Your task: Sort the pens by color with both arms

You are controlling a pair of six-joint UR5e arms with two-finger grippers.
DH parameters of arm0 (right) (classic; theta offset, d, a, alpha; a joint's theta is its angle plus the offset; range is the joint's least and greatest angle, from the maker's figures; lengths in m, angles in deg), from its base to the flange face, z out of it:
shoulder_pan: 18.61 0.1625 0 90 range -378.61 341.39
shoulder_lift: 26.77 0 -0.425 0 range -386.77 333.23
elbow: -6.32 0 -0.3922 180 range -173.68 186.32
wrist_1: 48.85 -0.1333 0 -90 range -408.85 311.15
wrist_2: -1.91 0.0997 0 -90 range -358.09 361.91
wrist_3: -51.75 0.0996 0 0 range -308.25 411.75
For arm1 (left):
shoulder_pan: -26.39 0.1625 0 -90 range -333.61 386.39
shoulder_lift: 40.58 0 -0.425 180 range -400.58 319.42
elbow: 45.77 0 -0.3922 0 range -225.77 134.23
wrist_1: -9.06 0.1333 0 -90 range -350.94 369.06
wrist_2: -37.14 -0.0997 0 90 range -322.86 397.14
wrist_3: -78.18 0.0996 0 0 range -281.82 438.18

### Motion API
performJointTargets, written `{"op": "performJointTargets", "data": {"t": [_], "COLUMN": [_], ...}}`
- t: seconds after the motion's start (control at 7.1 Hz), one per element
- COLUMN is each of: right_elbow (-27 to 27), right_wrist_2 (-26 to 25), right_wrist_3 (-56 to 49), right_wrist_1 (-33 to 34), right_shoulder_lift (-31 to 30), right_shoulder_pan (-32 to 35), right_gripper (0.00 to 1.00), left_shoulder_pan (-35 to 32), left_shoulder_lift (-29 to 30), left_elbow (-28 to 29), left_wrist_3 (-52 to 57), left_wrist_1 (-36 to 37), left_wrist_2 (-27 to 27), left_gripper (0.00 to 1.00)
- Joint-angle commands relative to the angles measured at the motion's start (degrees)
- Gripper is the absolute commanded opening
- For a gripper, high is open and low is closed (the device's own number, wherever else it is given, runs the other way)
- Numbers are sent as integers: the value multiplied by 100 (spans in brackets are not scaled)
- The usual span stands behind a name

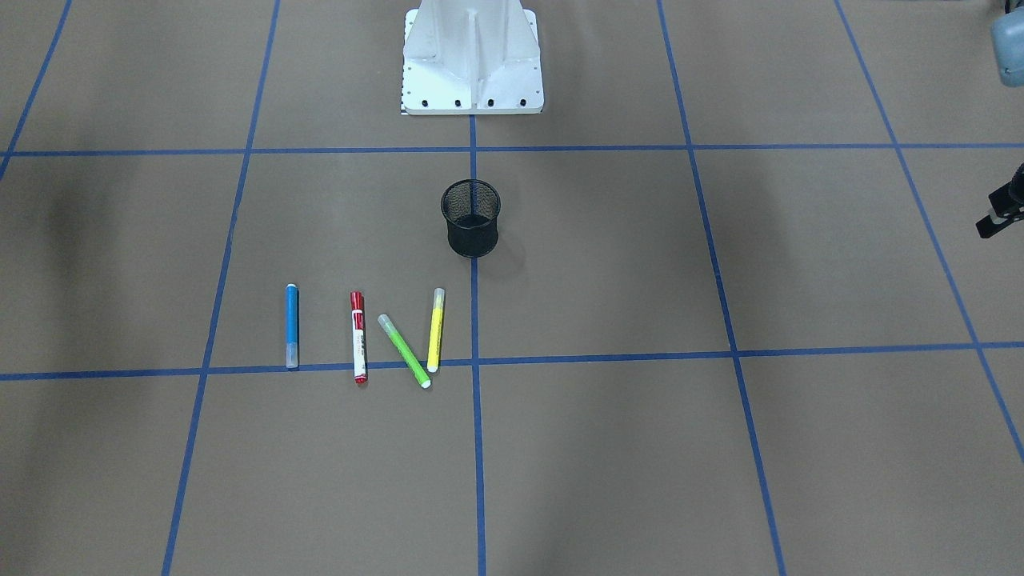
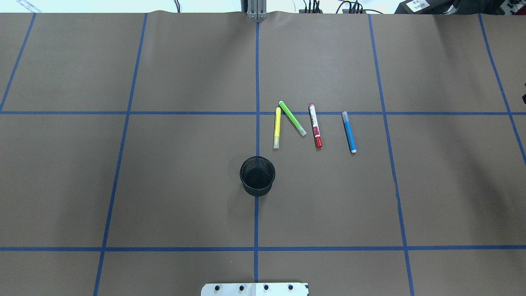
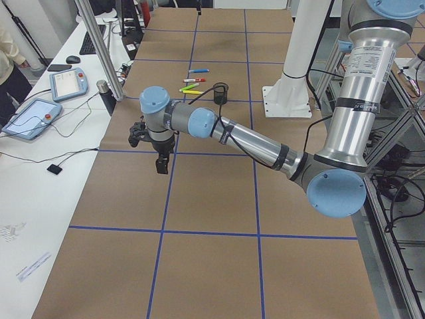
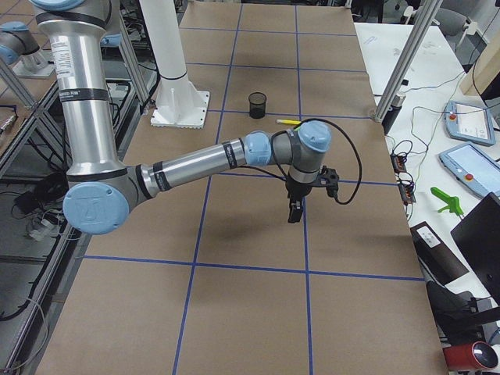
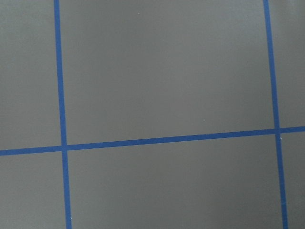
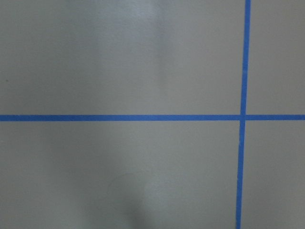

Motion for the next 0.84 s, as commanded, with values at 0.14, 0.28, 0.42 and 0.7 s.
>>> {"op": "performJointTargets", "data": {"t": [0.14, 0.28, 0.42, 0.7], "right_elbow": [6, -3, -3, 50], "right_wrist_2": [132, 132, 114, 114], "right_wrist_3": [-277, -486, -488, -480], "right_wrist_1": [-944, -936, -927, -936], "right_shoulder_lift": [-920, -948, -948, -992], "right_shoulder_pan": [455, 578, 588, 605], "right_gripper": [100, 100, 100, 100], "left_shoulder_pan": [-81, -90, -90, -90], "left_shoulder_lift": [-74, -65, -39, -48], "left_elbow": [-123, -114, -114, -132], "left_wrist_3": [4, -5, -5, -5], "left_wrist_1": [14, 15, 23, 94], "left_wrist_2": [49, 136, 258, 260], "left_gripper": [99, 99, 99, 99]}}
